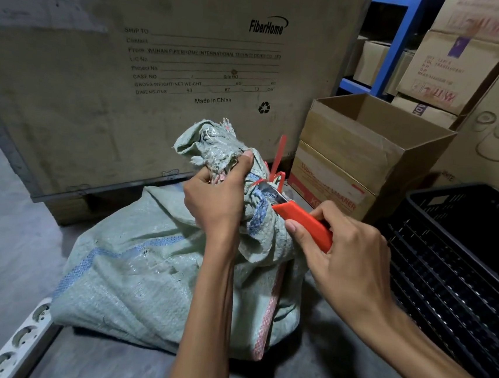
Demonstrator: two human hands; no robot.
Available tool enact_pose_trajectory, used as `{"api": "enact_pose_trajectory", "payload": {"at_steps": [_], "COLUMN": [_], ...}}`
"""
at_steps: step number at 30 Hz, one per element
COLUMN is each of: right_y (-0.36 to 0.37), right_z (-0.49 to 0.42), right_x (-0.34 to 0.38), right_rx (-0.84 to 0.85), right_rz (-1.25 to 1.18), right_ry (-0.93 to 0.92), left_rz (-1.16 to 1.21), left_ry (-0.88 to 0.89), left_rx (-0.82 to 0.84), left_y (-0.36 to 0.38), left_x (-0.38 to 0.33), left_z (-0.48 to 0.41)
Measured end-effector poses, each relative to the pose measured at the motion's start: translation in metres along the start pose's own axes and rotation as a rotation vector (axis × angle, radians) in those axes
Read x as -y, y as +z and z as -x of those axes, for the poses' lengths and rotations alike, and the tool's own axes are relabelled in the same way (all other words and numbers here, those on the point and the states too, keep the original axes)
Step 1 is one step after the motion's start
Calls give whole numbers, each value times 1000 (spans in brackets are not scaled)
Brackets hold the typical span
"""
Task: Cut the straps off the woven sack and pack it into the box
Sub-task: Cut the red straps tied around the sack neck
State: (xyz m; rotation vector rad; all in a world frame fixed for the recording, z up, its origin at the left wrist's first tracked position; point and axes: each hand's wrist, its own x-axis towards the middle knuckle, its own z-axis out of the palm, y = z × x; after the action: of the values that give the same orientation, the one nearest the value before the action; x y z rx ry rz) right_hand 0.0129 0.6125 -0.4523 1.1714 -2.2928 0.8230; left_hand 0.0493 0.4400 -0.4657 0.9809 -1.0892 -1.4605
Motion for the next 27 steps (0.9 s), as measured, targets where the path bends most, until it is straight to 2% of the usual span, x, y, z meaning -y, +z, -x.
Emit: {"api": "enact_pose_trajectory", "payload": {"at_steps": [4, 8, 12, 14, 16, 19, 22, 27], "right_y": [8, 15, -10, -38, -58, -63, -63, -75], "right_z": [0, 7, -38, -70, -85, -78, -67, -64], "right_x": [5, 10, 8, -2, -10, -14, -10, -10], "right_rx": [-15, -33, -258, -286, -186, 30, 134, 192], "right_rz": [-165, -244, -447, -499, -531, -495, -400, -163], "right_ry": [154, 193, 376, 374, 402, 452, 369, 166], "left_rz": [68, 57, -17, -69, -146, -131, -114, -69], "left_ry": [34, 24, -71, -155, -215, -189, -115, 45], "left_rx": [-50, -93, -19, 3, 71, 275, 458, 629], "left_y": [3, 8, 5, -3, -8, -12, -11, -5], "left_x": [4, 11, 38, 57, 69, 71, 60, 43], "left_z": [6, 6, 23, 40, 48, 45, 42, 41]}}
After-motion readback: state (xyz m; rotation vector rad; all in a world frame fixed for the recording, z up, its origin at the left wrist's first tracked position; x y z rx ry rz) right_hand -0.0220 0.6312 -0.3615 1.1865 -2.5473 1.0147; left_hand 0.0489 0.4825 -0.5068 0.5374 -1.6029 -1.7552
